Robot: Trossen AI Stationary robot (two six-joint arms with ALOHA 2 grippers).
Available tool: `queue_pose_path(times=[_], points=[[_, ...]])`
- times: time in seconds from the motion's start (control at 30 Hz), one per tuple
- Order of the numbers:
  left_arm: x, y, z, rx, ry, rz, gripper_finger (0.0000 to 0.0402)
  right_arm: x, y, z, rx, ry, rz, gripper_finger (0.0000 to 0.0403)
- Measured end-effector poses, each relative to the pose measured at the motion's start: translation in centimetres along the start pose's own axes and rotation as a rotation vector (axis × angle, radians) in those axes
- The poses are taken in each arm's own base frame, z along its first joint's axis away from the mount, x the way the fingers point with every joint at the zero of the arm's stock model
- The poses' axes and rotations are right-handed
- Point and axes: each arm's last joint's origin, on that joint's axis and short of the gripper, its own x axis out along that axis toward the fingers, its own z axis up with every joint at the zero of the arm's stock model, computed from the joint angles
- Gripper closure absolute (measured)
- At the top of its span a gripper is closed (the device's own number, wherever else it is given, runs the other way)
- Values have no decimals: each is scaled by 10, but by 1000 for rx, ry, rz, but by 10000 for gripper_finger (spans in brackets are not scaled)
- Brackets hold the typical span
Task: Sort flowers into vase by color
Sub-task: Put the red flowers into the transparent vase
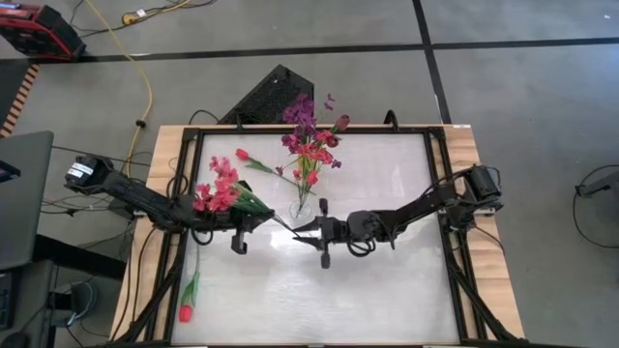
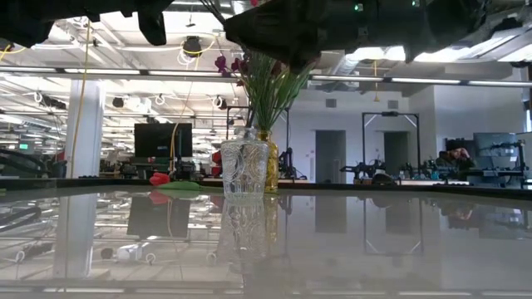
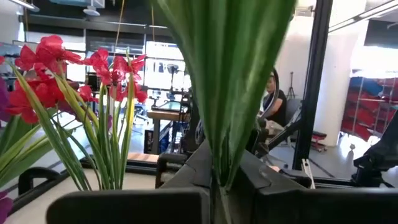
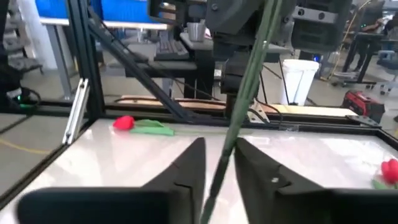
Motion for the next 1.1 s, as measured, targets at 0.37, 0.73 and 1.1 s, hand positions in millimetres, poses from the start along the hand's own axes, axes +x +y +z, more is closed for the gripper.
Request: queue_pose_path(times=[0.37, 0.73, 1.1], points=[[8, 1, 2, 88, 94, 111, 401, -36, -9, 29, -12, 285, -30, 158], [28, 13, 13, 224, 183, 175, 401, -57, -4, 39, 44, 385, -44, 154], [30, 24, 6, 162, 231, 176, 401, -58, 1, 39, 39, 387, -30, 154]])
